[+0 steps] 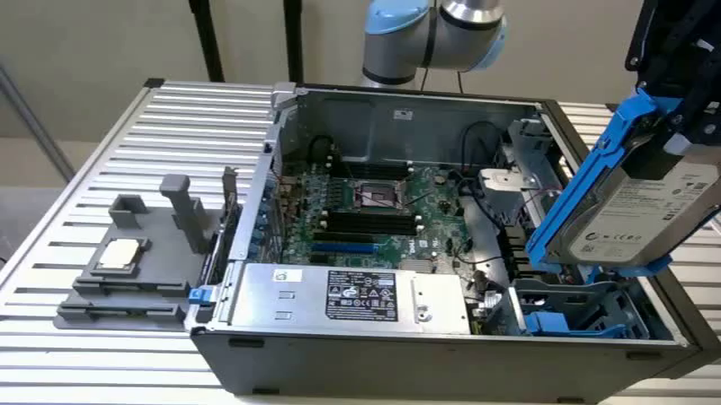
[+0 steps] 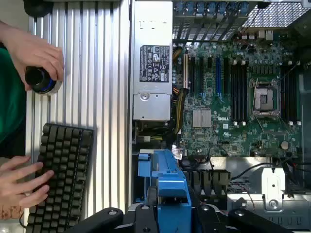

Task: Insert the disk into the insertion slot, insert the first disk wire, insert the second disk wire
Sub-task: 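Insert the disk into the insertion slot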

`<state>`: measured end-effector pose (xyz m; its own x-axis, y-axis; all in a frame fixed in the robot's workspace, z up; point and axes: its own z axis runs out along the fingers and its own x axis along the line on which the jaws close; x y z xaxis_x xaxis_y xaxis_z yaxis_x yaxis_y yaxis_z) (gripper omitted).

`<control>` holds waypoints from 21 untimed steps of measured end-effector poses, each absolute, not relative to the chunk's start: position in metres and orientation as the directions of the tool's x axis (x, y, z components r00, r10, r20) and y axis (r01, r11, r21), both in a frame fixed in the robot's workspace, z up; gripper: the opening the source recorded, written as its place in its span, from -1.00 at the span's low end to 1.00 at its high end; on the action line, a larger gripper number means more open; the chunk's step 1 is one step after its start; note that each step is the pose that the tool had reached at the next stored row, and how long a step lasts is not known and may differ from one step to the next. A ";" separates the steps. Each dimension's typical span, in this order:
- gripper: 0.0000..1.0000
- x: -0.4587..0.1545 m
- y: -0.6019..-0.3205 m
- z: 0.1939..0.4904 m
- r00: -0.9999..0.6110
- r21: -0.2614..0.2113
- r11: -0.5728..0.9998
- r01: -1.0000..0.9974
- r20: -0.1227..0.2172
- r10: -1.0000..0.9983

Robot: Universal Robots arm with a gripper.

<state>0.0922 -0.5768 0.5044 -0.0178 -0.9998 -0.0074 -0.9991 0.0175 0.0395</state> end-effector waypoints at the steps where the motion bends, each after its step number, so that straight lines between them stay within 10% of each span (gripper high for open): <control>1: -0.36 0.092 -0.577 0.504 -0.018 0.040 0.018 -0.999 -0.007 -1.000; 21: -0.36 0.092 -0.577 0.504 -0.018 0.039 0.017 -0.999 -0.007 -1.000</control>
